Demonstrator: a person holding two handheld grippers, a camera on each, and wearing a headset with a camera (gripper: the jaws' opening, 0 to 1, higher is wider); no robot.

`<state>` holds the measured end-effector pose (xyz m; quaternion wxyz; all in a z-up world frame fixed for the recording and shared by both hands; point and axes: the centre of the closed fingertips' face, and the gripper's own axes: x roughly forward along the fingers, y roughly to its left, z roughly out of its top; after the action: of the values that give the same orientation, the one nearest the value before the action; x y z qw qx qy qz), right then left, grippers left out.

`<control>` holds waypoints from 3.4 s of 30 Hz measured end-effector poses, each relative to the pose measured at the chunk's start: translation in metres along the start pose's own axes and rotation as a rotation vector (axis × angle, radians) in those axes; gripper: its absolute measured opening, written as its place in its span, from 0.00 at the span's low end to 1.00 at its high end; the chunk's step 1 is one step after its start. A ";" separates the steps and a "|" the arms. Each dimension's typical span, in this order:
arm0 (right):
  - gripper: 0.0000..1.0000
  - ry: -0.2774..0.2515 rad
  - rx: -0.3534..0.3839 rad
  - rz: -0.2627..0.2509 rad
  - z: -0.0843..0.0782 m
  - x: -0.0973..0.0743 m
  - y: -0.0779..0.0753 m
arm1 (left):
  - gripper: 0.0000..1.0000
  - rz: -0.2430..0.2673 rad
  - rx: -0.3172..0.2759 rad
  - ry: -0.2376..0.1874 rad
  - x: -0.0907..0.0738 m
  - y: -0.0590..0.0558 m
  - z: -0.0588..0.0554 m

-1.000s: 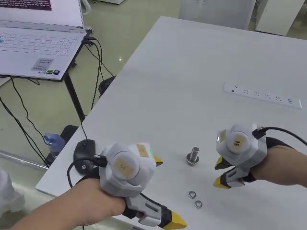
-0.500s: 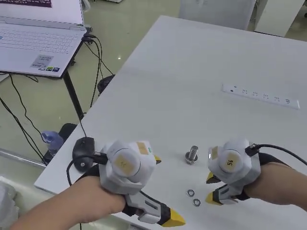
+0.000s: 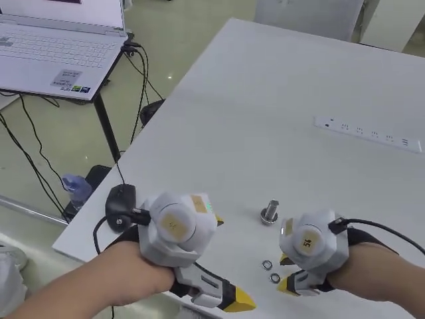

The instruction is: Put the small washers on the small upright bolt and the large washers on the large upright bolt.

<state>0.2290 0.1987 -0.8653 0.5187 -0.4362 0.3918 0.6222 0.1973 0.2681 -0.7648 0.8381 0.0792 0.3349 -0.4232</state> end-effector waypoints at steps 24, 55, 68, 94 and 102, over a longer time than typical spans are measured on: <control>0.22 0.031 -0.047 -0.036 -0.004 0.013 -0.003 | 0.83 0.007 -0.011 -0.015 -0.003 0.009 0.000; 0.12 0.024 0.042 -0.028 -0.003 0.012 -0.006 | 0.76 0.001 0.002 0.001 0.003 0.005 0.000; 0.12 0.044 0.106 -0.046 -0.034 -0.017 -0.017 | 0.76 -0.013 0.022 -0.003 0.010 0.002 0.008; 0.12 0.052 0.289 -0.205 -0.117 -0.104 -0.099 | 0.83 0.003 0.033 -0.009 0.018 0.006 0.016; 0.12 0.032 0.275 -0.199 -0.097 -0.106 -0.111 | 0.84 0.003 0.023 -0.013 0.018 0.008 0.016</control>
<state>0.3609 0.0922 -0.7994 0.6263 -0.4075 0.4364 0.5013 0.2184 0.2544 -0.7651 0.8399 0.0868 0.3245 -0.4263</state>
